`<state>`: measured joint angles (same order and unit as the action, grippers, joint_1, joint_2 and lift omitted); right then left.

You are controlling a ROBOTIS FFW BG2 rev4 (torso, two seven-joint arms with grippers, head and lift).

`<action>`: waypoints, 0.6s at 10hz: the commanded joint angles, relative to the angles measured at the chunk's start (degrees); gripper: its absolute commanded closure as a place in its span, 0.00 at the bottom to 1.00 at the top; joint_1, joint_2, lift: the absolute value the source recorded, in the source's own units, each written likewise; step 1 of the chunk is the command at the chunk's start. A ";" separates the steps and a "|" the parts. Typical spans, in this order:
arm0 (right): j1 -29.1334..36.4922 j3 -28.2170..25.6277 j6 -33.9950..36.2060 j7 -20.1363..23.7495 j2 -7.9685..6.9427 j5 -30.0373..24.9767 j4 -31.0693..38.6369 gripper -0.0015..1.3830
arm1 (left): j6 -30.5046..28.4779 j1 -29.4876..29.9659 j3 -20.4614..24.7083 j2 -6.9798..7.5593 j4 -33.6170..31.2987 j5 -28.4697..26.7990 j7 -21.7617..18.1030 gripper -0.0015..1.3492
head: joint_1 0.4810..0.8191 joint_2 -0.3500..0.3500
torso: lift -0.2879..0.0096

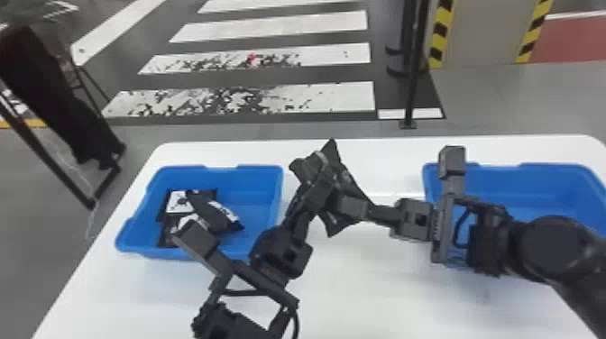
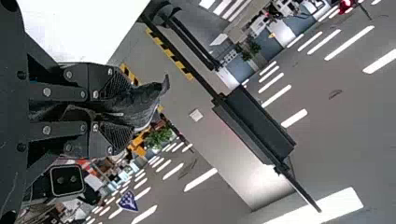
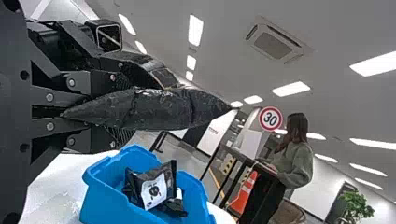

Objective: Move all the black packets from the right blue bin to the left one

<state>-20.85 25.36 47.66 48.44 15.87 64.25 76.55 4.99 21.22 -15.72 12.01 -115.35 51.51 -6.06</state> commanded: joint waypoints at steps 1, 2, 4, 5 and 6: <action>-0.11 0.00 0.01 -0.01 0.04 -0.38 -0.40 0.85 | 5.14 0.15 0.29 -0.15 -0.03 -3.41 0.25 0.90 | 0.63 0.77 | 0.40; 0.03 0.12 0.01 -0.10 0.04 -1.52 -0.26 0.84 | 8.79 0.15 0.41 -0.15 -0.03 -5.58 0.96 0.90 | 0.63 0.79 | 0.40; -0.11 0.00 -0.84 -0.10 0.04 -2.67 0.16 0.46 | 13.15 0.71 0.41 -0.15 -0.03 -6.72 2.36 0.90 | 0.63 0.83 | 0.40; 0.17 -0.11 -1.26 -0.10 0.04 -1.87 -0.40 0.22 | 15.54 1.14 0.41 -0.15 0.11 -7.52 3.95 0.90 | 0.63 0.85 | 0.40; 0.60 -1.03 -1.68 -0.10 0.04 -1.07 -0.96 0.05 | 16.24 1.00 1.78 -0.32 1.10 -9.12 5.44 0.90 | 0.63 0.86 | 0.40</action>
<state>-20.50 24.82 46.23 48.34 15.91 62.76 75.87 20.71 22.26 -14.61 11.78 -114.69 43.15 -0.64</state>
